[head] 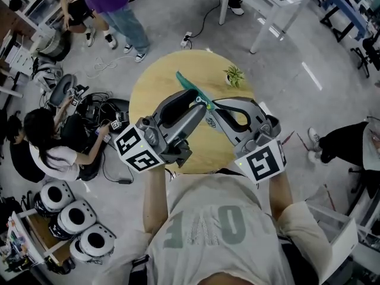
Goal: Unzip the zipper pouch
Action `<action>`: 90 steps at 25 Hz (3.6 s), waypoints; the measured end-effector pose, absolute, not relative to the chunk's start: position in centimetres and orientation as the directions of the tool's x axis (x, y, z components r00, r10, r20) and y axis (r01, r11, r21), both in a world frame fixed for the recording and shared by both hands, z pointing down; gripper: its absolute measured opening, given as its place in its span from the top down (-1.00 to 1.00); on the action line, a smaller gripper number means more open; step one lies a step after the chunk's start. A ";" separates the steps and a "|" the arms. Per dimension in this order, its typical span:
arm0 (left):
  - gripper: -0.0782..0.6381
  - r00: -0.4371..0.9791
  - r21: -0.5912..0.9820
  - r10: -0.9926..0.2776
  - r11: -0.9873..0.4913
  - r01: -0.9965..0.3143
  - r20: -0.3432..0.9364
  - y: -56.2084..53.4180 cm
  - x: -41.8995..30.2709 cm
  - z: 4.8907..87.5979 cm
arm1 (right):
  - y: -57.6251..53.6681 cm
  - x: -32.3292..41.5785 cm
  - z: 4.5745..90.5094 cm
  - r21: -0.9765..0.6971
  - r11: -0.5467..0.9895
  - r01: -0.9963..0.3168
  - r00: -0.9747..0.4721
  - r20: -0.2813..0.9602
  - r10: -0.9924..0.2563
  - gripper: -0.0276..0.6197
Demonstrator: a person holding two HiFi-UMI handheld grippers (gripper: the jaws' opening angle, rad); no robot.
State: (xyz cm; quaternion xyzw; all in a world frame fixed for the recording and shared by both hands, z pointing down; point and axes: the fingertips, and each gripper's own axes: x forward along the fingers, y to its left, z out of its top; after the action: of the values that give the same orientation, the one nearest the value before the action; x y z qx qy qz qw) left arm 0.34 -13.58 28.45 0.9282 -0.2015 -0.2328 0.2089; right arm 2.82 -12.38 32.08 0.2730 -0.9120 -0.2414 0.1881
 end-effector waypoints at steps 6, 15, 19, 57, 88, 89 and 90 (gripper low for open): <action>0.44 0.774 0.545 -0.477 -0.812 -0.208 -0.417 -13.5 0.1 28.5 | -12.0 2.9 32.7 0.533 0.739 -0.413 -0.774 0.222 -0.593 0.81; 0.61 0.743 0.546 -0.513 -0.803 -0.238 -0.431 -13.4 -0.2 28.2 | -11.9 2.5 32.0 0.541 0.727 -0.424 -0.780 0.190 -0.596 0.81; 0.67 0.740 0.526 -0.523 -0.807 -0.270 -0.423 -13.5 -0.3 28.0 | -11.9 2.5 32.2 0.527 0.738 -0.421 -0.784 0.198 -0.589 0.81; 0.71 0.540 0.550 -0.820 -0.546 -0.632 -0.193 -17.4 -9.3 33.7 | -8.7 3.9 30.0 0.315 0.778 -0.544 -0.802 0.078 -0.592 0.82; 0.70 0.494 0.530 -0.851 -0.506 -0.681 -0.177 -18.1 -10.2 34.3 | -9.0 4.0 29.6 0.291 0.773 -0.563 -0.793 0.073 -0.605 0.82; 0.70 0.476 0.517 -0.864 -0.487 -0.704 -0.166 -18.1 -10.7 34.2 | -9.2 4.1 29.4 0.289 0.768 -0.571 -0.789 0.063 -0.611 0.82; 0.70 0.458 0.502 -0.874 -0.471 -0.725 -0.159 -18.2 -11.1 34.1 | -9.5 4.2 29.3 0.291 0.761 -0.580 -0.783 0.061 -0.619 0.82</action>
State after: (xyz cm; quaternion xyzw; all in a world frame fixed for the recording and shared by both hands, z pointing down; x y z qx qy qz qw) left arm -11.13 -18.16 34.10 0.8337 -0.4797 -0.2016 0.1850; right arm 4.22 -9.53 29.31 0.3205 -0.9352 -0.1295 0.0769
